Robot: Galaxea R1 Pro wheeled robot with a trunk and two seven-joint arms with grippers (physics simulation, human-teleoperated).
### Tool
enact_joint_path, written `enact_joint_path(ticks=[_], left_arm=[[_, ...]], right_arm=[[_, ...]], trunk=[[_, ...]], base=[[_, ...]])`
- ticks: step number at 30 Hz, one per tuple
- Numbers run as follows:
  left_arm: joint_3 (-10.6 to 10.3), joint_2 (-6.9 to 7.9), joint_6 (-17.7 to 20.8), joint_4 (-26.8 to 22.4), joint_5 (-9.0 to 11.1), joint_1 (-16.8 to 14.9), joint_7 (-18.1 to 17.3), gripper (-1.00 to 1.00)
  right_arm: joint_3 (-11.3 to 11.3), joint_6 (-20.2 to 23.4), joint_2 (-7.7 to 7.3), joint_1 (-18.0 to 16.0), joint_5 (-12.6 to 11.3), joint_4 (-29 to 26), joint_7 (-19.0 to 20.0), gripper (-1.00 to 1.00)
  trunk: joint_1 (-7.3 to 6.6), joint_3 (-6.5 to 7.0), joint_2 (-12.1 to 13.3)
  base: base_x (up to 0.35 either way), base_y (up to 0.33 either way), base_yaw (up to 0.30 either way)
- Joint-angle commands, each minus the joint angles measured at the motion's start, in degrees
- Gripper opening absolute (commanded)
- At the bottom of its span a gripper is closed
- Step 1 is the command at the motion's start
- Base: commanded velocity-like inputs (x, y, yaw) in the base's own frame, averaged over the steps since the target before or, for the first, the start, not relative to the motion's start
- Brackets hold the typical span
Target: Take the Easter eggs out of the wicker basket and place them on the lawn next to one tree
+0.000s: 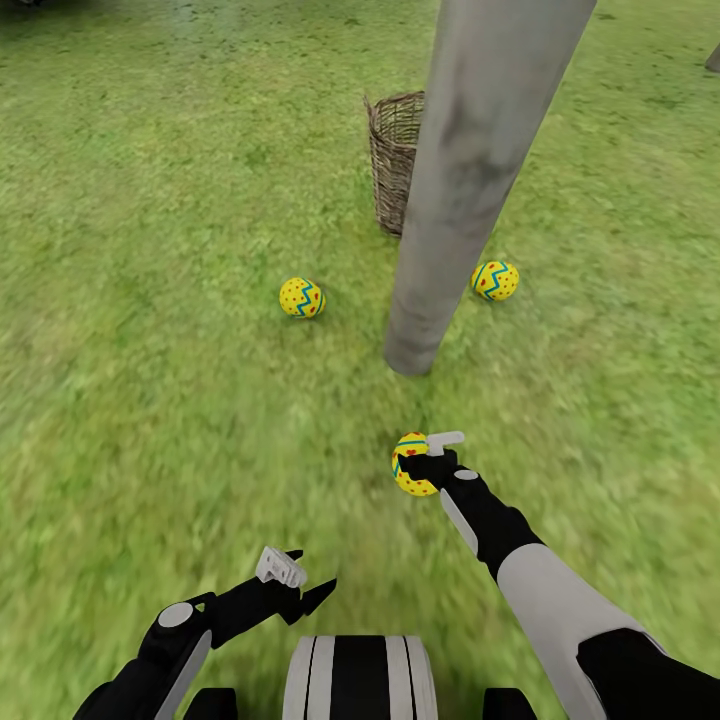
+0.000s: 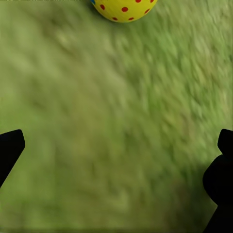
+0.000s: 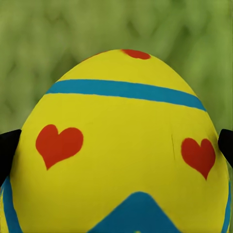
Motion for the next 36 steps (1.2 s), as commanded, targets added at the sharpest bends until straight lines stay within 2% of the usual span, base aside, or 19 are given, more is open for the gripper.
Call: enact_joint_path(ticks=[1,8,19,36], left_arm=[[0.0,0.05,0.5,-0.1,0.6,0.0,0.0,1.0],[0.0,0.05,0.5,0.0,0.6,0.0,0.0,1.0],[0.0,0.05,0.5,-0.1,0.6,0.0,0.0,1.0],[-0.1,-0.04,0.6,-0.1,0.6,0.0,0.0,1.0]], right_arm=[[0.1,0.3,-0.06,0.0,-0.2,0.7,-0.2,1.0],[0.1,0.2,-0.06,0.0,-0.2,0.6,-0.2,1.0],[0.2,0.3,-0.06,0.0,-0.2,0.6,-0.2,1.0],[0.2,0.3,-0.06,0.0,-0.2,0.6,-0.2,1.0]], trunk=[[0.0,-0.03,0.0],[0.0,0.01,0.0],[0.0,0.85,0.0],[-0.44,4.63,0.2]], base=[[0.0,0.0,0.0],[0.0,0.0,0.0],[0.0,0.0,0.0],[0.0,0.0,0.0]])
